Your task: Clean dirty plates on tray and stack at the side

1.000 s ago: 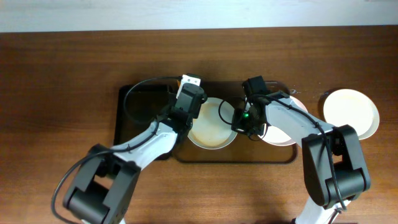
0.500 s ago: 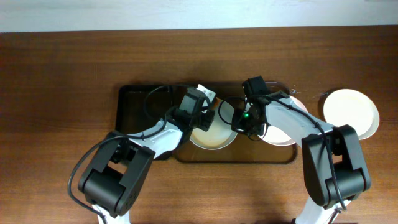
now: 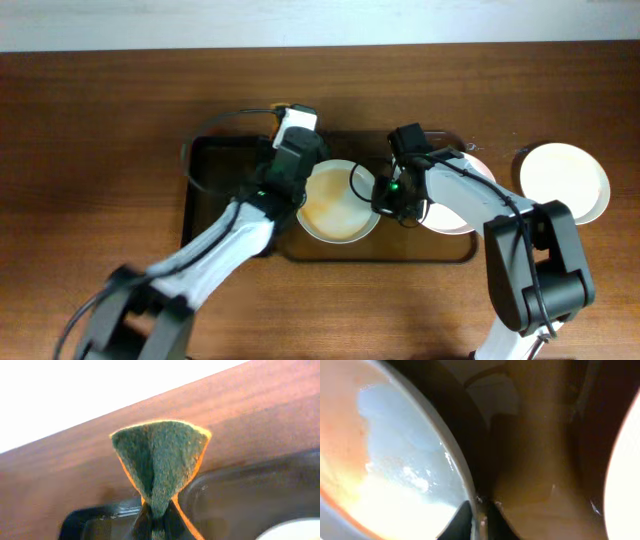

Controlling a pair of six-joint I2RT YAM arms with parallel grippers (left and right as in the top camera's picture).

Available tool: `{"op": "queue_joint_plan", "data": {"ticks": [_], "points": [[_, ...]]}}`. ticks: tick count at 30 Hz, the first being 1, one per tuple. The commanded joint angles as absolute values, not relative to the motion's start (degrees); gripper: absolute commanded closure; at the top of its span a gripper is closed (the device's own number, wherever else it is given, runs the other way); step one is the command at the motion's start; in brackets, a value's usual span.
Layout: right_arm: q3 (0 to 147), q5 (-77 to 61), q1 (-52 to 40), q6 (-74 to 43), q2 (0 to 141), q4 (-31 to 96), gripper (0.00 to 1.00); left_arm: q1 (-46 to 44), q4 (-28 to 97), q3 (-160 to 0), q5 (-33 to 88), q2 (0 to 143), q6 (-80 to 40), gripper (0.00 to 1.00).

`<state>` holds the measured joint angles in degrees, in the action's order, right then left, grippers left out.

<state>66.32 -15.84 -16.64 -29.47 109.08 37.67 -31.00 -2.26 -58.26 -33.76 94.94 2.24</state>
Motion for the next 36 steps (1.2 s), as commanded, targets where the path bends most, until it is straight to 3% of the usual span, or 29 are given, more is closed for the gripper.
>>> {"op": "queue_joint_plan", "data": {"ticks": [1, 2, 5, 8, 9, 16, 18, 21, 22, 23, 27, 31, 36], "points": [[65.6, -14.3, -16.5, -29.0, 109.4, 37.9, 0.75, -27.7, 8.3, -58.2, -32.0, 91.0, -8.1, 1.00], [65.6, -14.3, -16.5, -29.0, 109.4, 38.0, 0.65, -24.4, 15.5, -58.2, -24.3, 91.0, -12.9, 1.00], [65.6, -14.4, -16.6, -29.0, 109.4, 38.1, 0.60, -14.1, 25.0, -58.2, -7.7, 91.0, -14.2, 1.00], [65.6, -14.4, -16.6, -29.0, 109.4, 38.1, 0.59, -7.7, 30.3, -58.2, -6.3, 91.3, -14.1, 1.00], [65.6, -14.4, -16.6, -29.0, 109.4, 38.2, 0.54, -7.6, 31.0, -58.2, -6.4, 91.7, -14.1, 1.00], [65.6, -14.3, -16.6, -29.0, 109.4, 38.3, 0.54, -7.6, 29.6, -58.1, -6.2, 101.7, -14.1, 0.99], [65.6, -14.3, -16.6, -29.0, 109.4, 38.3, 0.60, -7.6, 29.1, -58.1, -6.2, 102.2, -14.1, 0.65], [65.6, -14.3, -16.7, -29.0, 109.4, 38.5, 0.82, -7.7, 28.7, -58.1, -5.8, 102.2, -14.1, 0.28], [65.6, -14.3, -16.7, -29.0, 109.4, 38.0, 0.96, -7.7, 28.7, -58.1, -5.8, 102.2, -14.1, 0.10], [65.8, -14.3, -16.6, -29.0, 109.2, 37.9, 0.96, -7.7, 28.5, -58.1, -5.8, 102.2, -14.1, 0.01], [72.0, -9.3, -16.6, -25.7, 105.6, 43.5, 0.96, -7.7, 28.3, -58.1, -5.8, 102.2, -14.1, 0.00], [84.4, 7.0, -19.4, -22.7, 104.4, 58.5, 0.96, -7.7, 28.3, -58.1, -5.8, 102.2, -14.1, 0.00], [93.5, 27.6, -28.9, -23.0, 104.4, 67.7, 0.96, -7.7, 28.3, -58.1, -5.8, 102.2, -14.1, 0.00]]}}
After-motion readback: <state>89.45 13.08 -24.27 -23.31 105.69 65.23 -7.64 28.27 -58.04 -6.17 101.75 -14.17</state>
